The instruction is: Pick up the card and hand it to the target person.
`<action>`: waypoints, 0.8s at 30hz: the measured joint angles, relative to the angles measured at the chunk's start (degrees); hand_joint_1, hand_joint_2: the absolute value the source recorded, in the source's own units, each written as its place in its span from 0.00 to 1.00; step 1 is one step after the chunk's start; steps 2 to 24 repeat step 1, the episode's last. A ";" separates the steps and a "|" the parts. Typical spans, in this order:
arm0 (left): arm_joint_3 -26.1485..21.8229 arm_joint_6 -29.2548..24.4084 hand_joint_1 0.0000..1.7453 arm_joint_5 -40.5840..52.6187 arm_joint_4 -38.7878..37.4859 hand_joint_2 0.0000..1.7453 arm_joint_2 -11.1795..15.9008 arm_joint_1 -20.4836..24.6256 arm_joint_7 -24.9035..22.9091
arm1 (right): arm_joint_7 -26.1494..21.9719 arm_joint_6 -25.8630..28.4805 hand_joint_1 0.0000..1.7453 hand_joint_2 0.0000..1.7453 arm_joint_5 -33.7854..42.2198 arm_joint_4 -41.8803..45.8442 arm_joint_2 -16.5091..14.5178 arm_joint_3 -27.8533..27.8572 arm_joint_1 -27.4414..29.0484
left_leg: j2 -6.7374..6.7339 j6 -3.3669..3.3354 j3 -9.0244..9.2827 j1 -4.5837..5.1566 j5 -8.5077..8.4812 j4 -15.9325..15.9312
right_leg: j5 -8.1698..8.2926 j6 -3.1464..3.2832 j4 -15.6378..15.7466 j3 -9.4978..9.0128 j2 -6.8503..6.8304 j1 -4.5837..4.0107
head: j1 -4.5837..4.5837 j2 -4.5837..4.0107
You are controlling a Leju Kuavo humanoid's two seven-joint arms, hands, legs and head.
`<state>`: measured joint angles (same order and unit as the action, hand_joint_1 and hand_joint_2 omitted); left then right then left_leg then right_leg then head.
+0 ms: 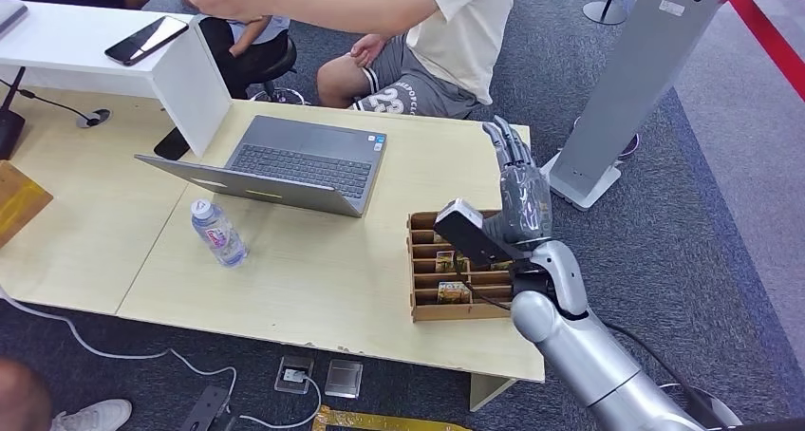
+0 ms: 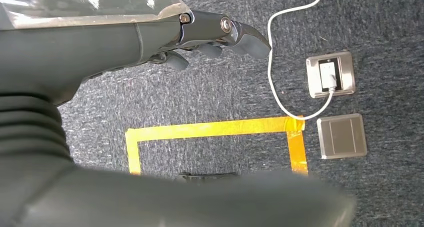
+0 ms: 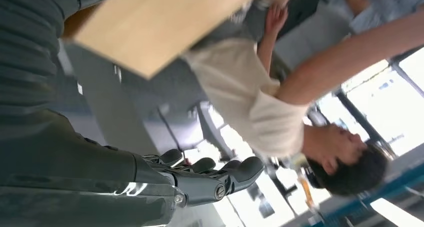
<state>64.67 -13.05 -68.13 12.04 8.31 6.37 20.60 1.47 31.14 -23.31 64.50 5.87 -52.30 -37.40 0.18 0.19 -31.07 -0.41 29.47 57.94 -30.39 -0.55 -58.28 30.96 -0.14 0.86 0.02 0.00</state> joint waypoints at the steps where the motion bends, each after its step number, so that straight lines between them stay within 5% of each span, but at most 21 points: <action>1: 0.00 0.00 0.00 -0.12 0.00 0.00 0.01 -0.05 0.00 | -0.67 -1.11 0.00 1.00 3.02 0.21 0.02 0.18 0.19 | 0.00 0.00 0.00 0.00 0.00 0.00 | 0.00 0.00 0.00 0.00 0.00 0.00 | 0.00 0.00; 24: 0.00 0.00 0.00 -0.12 0.00 0.00 0.01 -0.05 0.00 | -0.67 -1.11 0.00 1.00 3.02 0.21 0.02 0.18 0.19 | 0.00 0.00 0.00 0.00 0.00 0.00 | 0.00 0.00 0.00 0.00 0.00 0.00 | 0.00 0.00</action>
